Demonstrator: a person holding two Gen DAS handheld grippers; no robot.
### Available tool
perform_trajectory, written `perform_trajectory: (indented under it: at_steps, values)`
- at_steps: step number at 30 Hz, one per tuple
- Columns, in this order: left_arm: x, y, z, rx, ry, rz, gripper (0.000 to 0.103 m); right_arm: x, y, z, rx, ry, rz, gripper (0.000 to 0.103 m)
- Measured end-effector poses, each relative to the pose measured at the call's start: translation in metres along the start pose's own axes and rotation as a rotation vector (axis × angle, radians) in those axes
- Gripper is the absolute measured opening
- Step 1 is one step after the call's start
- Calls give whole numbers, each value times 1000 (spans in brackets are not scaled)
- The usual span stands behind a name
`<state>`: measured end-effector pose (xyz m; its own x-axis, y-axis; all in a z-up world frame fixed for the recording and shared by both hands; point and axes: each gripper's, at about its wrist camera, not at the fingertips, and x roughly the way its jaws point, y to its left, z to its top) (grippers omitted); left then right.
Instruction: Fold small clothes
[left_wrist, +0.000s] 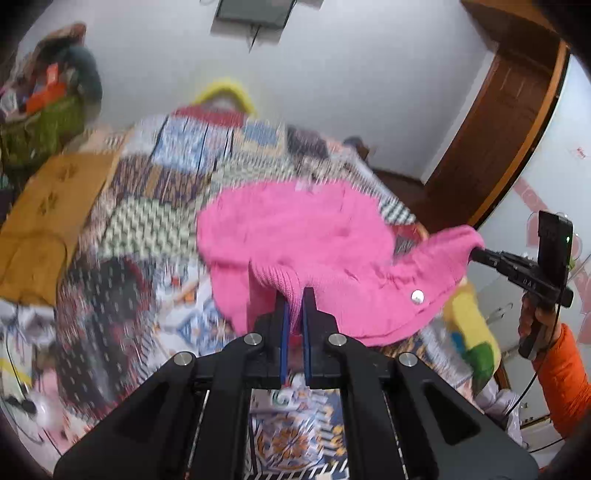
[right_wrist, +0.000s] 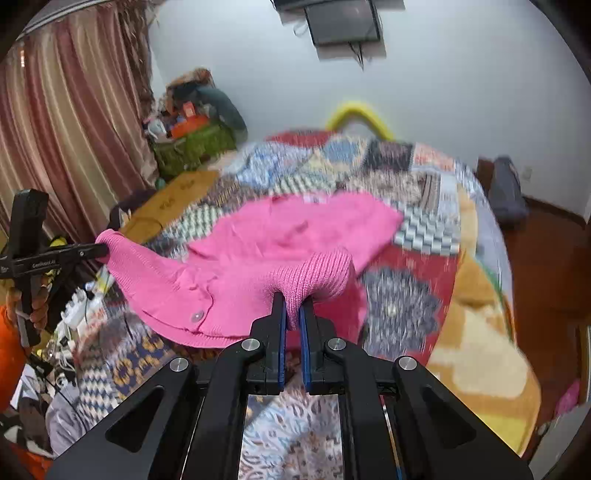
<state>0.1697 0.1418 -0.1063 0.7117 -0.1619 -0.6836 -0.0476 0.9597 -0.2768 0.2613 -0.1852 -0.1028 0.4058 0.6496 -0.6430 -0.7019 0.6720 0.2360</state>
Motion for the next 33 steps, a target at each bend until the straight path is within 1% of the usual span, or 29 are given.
perform_trajectory:
  at_steps: [3, 8, 11, 15, 18, 20, 24, 30, 33]
  values:
    - [-10, -7, 29, 14, -51, 13, 5, -7, 4, 18, -15, -40, -5, 6]
    - [-10, -9, 70, 12, -116, 51, 5, -8, 4, 44, -31, -90, -26, 6]
    - [1, -5, 91, -3, -128, 80, 5, -4, 0, 55, -29, -101, -31, 6]
    - [27, 8, 118, -39, -153, 139, 5, 15, -10, 73, -22, -108, -45, 6]
    - [53, 21, 133, -71, -135, 148, 5, 33, -21, 85, -6, -103, -53, 6]
    - [76, 28, 140, -75, -113, 172, 5, 49, -30, 91, 9, -94, -61, 6]
    - [134, 48, 150, -92, -43, 226, 5, 86, -51, 99, 42, -50, -79, 6]
    - [206, 88, 150, -141, 57, 280, 5, 146, -88, 100, 96, 37, -101, 6]
    - [237, 104, 144, -154, 101, 289, 5, 170, -100, 97, 121, 79, -96, 6]
